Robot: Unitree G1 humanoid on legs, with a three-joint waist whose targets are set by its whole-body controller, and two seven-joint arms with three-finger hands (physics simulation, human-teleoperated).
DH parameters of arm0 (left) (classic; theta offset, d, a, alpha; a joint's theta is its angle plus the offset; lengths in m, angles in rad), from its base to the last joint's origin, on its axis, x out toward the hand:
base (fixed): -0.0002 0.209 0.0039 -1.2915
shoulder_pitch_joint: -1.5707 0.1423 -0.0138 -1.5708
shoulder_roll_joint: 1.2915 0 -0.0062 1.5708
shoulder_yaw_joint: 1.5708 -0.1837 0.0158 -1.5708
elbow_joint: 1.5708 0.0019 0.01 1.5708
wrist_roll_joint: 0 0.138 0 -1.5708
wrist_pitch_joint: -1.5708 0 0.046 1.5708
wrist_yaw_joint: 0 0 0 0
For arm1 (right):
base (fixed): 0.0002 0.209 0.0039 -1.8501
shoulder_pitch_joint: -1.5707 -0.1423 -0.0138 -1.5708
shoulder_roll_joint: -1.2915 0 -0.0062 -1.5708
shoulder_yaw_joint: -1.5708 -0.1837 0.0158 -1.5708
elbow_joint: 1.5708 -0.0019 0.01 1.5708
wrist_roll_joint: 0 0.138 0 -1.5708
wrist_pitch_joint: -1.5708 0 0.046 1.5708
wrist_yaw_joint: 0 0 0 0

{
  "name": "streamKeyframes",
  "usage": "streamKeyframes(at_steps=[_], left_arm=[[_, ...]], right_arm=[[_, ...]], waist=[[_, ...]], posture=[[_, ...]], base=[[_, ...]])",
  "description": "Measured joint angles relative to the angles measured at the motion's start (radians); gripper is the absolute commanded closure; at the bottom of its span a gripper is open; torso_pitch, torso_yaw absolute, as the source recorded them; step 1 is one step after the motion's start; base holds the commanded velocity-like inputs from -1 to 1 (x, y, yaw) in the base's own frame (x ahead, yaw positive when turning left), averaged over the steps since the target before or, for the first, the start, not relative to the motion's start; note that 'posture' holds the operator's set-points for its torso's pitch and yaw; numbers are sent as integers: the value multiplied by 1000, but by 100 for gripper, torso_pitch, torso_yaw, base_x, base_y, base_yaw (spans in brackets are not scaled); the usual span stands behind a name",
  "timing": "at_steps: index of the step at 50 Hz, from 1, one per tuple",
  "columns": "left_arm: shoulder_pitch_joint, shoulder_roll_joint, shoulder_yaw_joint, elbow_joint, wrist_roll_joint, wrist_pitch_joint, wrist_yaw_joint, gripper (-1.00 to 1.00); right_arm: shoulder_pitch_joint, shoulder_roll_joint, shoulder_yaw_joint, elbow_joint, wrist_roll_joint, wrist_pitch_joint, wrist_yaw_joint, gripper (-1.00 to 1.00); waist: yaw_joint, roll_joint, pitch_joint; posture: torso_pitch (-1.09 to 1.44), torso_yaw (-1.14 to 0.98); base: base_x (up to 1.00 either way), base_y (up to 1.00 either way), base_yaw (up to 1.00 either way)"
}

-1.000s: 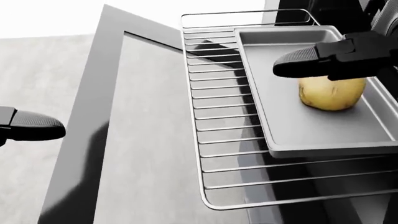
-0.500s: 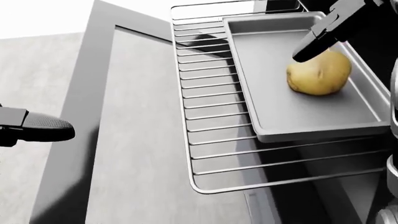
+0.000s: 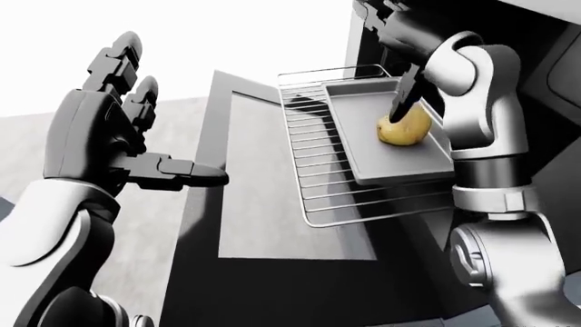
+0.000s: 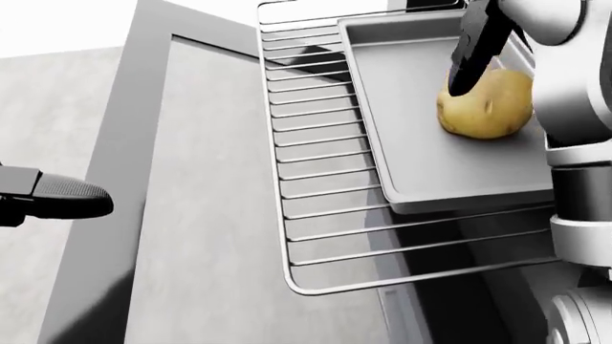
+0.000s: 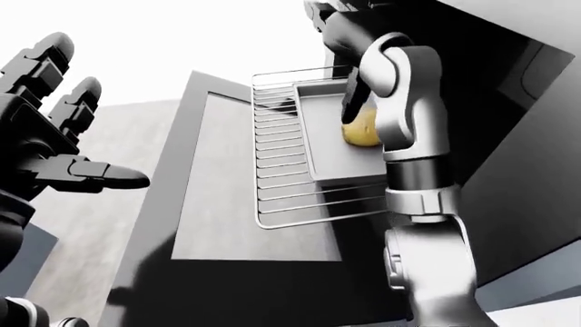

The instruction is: Pick the potato from the oven and place it on the plate on the counter.

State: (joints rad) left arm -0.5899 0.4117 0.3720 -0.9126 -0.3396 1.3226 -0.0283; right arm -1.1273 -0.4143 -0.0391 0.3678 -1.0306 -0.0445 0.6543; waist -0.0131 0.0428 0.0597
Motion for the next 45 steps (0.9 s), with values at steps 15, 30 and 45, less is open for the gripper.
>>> streamKeyframes(at_steps=[15,30,45], left_arm=[[16,1,8,11,1,-29,1,-100],[26,3,7,7,4,-33,-7,-100],[44,2,8,23,20,-63,-20,-100]], right_arm=[[-7,2,4,100,-140,-108,55,-100],[-18,31,41,309,-277,-155,-87,-100],[-81,28,63,594,-361,-139,-253,-100]], waist=[[-2,-3,-5],[-2,-2,-9],[-3,2,-15]], posture=[[0,0],[0,0],[0,0]], base=[[0,0,0],[0,0,0],[0,0,0]])
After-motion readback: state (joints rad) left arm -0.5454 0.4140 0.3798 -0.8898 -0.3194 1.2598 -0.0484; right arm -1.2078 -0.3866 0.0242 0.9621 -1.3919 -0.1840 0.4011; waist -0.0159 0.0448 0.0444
